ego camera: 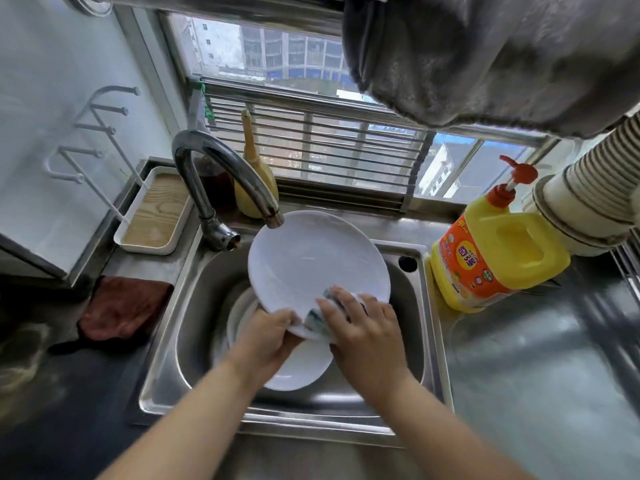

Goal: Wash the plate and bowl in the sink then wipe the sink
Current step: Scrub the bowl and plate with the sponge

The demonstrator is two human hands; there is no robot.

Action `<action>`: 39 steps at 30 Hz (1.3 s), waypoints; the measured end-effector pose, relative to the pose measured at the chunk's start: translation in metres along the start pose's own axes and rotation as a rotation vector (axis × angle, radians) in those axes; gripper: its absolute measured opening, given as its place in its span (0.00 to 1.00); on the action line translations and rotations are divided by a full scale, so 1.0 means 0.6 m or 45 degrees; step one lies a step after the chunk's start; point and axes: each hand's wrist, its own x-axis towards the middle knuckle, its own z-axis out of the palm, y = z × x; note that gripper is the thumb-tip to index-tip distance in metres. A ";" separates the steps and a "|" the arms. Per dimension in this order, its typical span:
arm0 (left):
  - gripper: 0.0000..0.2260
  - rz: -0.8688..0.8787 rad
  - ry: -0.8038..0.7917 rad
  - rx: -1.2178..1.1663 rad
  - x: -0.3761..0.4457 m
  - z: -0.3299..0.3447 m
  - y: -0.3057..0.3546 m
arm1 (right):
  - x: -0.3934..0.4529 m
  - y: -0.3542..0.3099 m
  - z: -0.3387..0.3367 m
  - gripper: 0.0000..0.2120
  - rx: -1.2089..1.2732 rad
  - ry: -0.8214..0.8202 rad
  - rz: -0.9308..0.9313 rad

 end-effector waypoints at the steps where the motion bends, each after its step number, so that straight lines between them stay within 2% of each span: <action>1: 0.24 -0.068 -0.033 0.044 0.002 -0.018 0.020 | -0.007 0.023 -0.002 0.17 -0.019 -0.002 -0.092; 3: 0.26 -0.192 -0.104 0.167 0.009 -0.057 0.059 | -0.009 0.073 -0.010 0.18 -0.089 0.021 -0.163; 4: 0.26 -0.200 -0.111 0.178 0.009 -0.063 0.067 | -0.004 0.089 -0.015 0.18 -0.109 0.026 -0.126; 5: 0.26 -0.176 -0.109 0.124 0.011 -0.058 0.064 | 0.003 0.093 -0.019 0.18 -0.116 0.030 -0.062; 9: 0.23 0.047 0.105 -0.099 0.006 0.018 -0.008 | 0.013 0.020 -0.002 0.17 -0.068 0.031 0.089; 11: 0.22 0.020 0.100 -0.072 0.000 0.023 -0.017 | 0.003 0.013 0.006 0.18 -0.019 -0.012 0.058; 12: 0.22 -0.018 0.086 -0.011 0.002 0.009 -0.001 | -0.003 0.028 0.006 0.18 -0.019 -0.017 -0.002; 14: 0.25 -0.121 -0.074 0.162 0.008 -0.033 0.042 | -0.016 0.074 0.002 0.17 -0.072 -0.016 -0.086; 16: 0.26 -0.175 -0.139 0.218 0.011 -0.054 0.063 | -0.016 0.110 -0.007 0.19 -0.126 -0.011 -0.006; 20: 0.19 0.042 0.181 -0.049 0.016 0.005 -0.004 | 0.005 0.051 0.001 0.16 -0.066 0.059 0.173; 23: 0.18 -0.036 0.277 -0.082 0.015 0.018 -0.029 | -0.003 0.021 0.015 0.19 0.000 -0.001 0.121; 25: 0.19 -0.080 0.218 0.072 0.023 -0.016 0.007 | -0.018 0.055 0.013 0.18 -0.046 -0.033 0.057; 27: 0.23 -0.105 0.023 0.248 0.026 -0.046 0.048 | -0.021 0.098 0.004 0.19 -0.112 -0.051 0.105; 28: 0.26 -0.077 -0.009 0.258 0.028 -0.048 0.055 | -0.017 0.109 -0.002 0.20 -0.136 -0.055 0.161; 31: 0.24 0.114 0.168 0.104 0.025 -0.005 0.020 | 0.004 0.068 -0.005 0.17 -0.110 0.014 0.255; 33: 0.20 0.105 0.221 -0.024 0.022 0.021 -0.026 | 0.007 0.025 0.003 0.17 -0.047 0.008 0.210; 36: 0.17 -0.048 0.190 0.016 0.016 -0.002 -0.006 | -0.015 0.042 0.007 0.22 0.001 -0.087 0.064; 39: 0.22 -0.100 0.016 0.158 0.022 -0.043 0.042 | -0.028 0.097 -0.004 0.21 -0.073 -0.095 0.105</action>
